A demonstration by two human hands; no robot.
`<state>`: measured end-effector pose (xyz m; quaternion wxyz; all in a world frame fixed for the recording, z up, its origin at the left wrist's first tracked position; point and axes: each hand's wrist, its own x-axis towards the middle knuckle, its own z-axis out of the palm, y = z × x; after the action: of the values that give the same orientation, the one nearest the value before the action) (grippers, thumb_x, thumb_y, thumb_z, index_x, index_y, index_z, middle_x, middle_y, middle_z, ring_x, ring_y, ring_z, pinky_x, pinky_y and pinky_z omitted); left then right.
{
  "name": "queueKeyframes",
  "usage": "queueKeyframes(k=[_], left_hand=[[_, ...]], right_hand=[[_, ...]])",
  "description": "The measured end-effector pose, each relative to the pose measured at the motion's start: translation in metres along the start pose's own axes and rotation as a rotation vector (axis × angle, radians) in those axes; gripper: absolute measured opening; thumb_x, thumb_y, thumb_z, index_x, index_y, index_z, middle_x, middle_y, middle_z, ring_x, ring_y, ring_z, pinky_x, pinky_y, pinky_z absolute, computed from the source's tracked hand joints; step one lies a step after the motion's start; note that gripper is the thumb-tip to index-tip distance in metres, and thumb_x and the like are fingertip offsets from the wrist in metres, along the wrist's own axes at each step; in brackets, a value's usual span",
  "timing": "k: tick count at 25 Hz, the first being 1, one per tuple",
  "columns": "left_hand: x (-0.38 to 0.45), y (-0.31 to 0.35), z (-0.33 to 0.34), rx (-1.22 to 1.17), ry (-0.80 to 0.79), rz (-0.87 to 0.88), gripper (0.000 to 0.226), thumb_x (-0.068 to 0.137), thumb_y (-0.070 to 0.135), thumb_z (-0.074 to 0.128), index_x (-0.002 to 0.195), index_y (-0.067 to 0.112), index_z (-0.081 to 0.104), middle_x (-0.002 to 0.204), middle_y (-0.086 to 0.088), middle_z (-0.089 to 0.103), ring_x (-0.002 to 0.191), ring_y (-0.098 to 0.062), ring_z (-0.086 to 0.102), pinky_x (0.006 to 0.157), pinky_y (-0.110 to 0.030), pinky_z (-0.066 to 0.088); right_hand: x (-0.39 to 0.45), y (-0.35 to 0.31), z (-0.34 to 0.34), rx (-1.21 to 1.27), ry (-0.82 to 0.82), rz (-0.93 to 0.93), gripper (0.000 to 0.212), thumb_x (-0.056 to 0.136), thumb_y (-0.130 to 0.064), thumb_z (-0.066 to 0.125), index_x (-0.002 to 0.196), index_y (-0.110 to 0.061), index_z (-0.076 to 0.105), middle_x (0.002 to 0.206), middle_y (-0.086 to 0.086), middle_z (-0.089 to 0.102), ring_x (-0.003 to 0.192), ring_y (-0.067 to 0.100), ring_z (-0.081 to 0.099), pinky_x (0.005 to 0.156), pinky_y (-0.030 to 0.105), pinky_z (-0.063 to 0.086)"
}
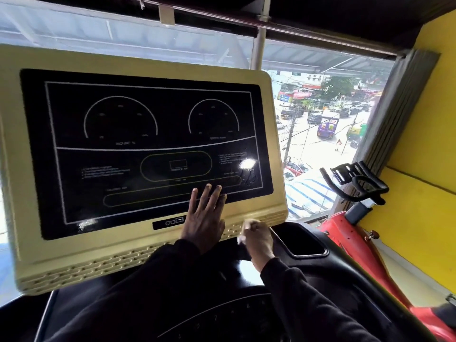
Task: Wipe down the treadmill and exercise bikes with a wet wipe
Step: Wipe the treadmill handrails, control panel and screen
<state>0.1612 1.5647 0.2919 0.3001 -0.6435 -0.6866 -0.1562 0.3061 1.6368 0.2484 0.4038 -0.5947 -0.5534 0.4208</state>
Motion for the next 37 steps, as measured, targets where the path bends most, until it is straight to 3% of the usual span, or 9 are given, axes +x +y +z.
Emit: queueKeyframes(k=[5, 9, 13, 15, 20, 24, 28, 32, 37], left_hand=[[-0.026, -0.019, -0.004, -0.052, 0.019, -0.067, 0.075, 0.069, 0.032, 0.082, 0.135, 0.007, 0.056, 0.150, -0.014, 0.044, 0.141, -0.037, 0.037, 0.116, -0.054, 0.010], [-0.047, -0.029, -0.008, -0.073, 0.051, -0.103, 0.075, 0.068, 0.030, 0.084, 0.134, 0.007, 0.057, 0.147, -0.016, 0.047, 0.139, -0.038, 0.040, 0.115, -0.054, 0.013], [-0.069, -0.039, -0.014, -0.051, 0.029, -0.173, 0.075, 0.070, 0.031, 0.082, 0.136, 0.008, 0.055, 0.149, -0.014, 0.045, 0.141, -0.036, 0.036, 0.113, -0.055, 0.017], [-0.081, -0.044, -0.018, -0.033, 0.030, -0.232, 0.076, 0.070, 0.031, 0.082, 0.137, 0.010, 0.054, 0.150, -0.014, 0.043, 0.142, -0.034, 0.032, 0.114, -0.056, 0.018], [-0.102, -0.048, -0.034, -0.058, 0.026, -0.416, 0.074, 0.072, 0.027, 0.082, 0.137, 0.012, 0.052, 0.148, -0.016, 0.042, 0.138, -0.036, 0.035, 0.110, -0.059, 0.034], [-0.123, -0.045, -0.049, -0.073, -0.046, -0.600, 0.072, 0.073, 0.026, 0.079, 0.137, 0.012, 0.051, 0.146, -0.016, 0.044, 0.134, -0.037, 0.041, 0.107, -0.058, 0.039], [-0.148, -0.043, -0.062, -0.028, -0.129, -0.700, 0.068, 0.074, 0.031, 0.074, 0.136, 0.012, 0.051, 0.144, -0.014, 0.046, 0.133, -0.035, 0.043, 0.107, -0.054, 0.039], [-0.173, -0.053, -0.077, 0.052, -0.172, -0.851, 0.073, 0.072, 0.036, 0.073, 0.137, 0.012, 0.052, 0.144, -0.015, 0.046, 0.132, -0.035, 0.044, 0.107, -0.054, 0.038], [-0.201, -0.081, -0.087, 0.031, -0.139, -0.990, 0.071, 0.075, 0.043, 0.054, 0.137, 0.009, 0.053, 0.144, -0.017, 0.047, 0.133, -0.038, 0.044, 0.107, -0.059, 0.035]], right_hand=[[0.015, 0.021, 0.017, 0.130, 0.090, 0.097, 0.017, 0.080, -0.024, 0.051, 0.071, -0.011, 0.056, 0.067, 0.010, 0.065, 0.063, 0.026, 0.064, 0.059, 0.038, 0.052], [-0.056, -0.020, 0.029, 0.251, -0.183, 0.019, 0.035, 0.082, 0.010, 0.043, 0.054, -0.010, 0.047, 0.050, 0.006, 0.052, 0.048, 0.019, 0.055, 0.052, 0.033, 0.045], [-0.057, -0.023, 0.025, 0.055, -0.053, 0.003, 0.018, 0.090, -0.005, 0.053, 0.078, -0.017, 0.054, 0.072, 0.000, 0.059, 0.075, 0.026, 0.058, 0.066, 0.035, 0.046], [-0.071, -0.020, 0.029, -0.135, -0.024, -0.235, 0.008, 0.090, -0.008, 0.053, 0.089, -0.016, 0.053, 0.082, -0.002, 0.054, 0.083, 0.024, 0.056, 0.070, 0.032, 0.041], [-0.070, -0.018, 0.041, -0.264, -0.151, -0.989, 0.027, 0.085, 0.000, 0.060, 0.094, -0.025, 0.060, 0.092, -0.003, 0.055, 0.080, 0.014, 0.052, 0.064, 0.028, 0.049], [-0.067, -0.016, 0.048, -0.304, -0.329, -1.250, 0.049, 0.080, 0.012, 0.059, 0.114, -0.022, 0.065, 0.114, -0.003, 0.058, 0.100, 0.016, 0.050, 0.084, 0.022, 0.046], [-0.093, -0.039, 0.091, -0.429, -0.506, -1.516, 0.037, 0.095, -0.019, 0.054, 0.130, -0.027, 0.057, 0.130, -0.010, 0.051, 0.119, 0.013, 0.044, 0.102, 0.023, 0.036], [-0.080, -0.025, 0.094, -0.490, -0.474, -1.733, 0.034, 0.087, -0.019, 0.059, 0.120, -0.025, 0.062, 0.115, 0.000, 0.059, 0.105, 0.026, 0.055, 0.088, 0.041, 0.049], [-0.121, -0.048, 0.136, -0.504, -0.536, -1.764, 0.041, 0.090, -0.020, 0.045, 0.128, -0.024, 0.059, 0.124, 0.000, 0.059, 0.111, 0.025, 0.054, 0.093, 0.037, 0.043]])
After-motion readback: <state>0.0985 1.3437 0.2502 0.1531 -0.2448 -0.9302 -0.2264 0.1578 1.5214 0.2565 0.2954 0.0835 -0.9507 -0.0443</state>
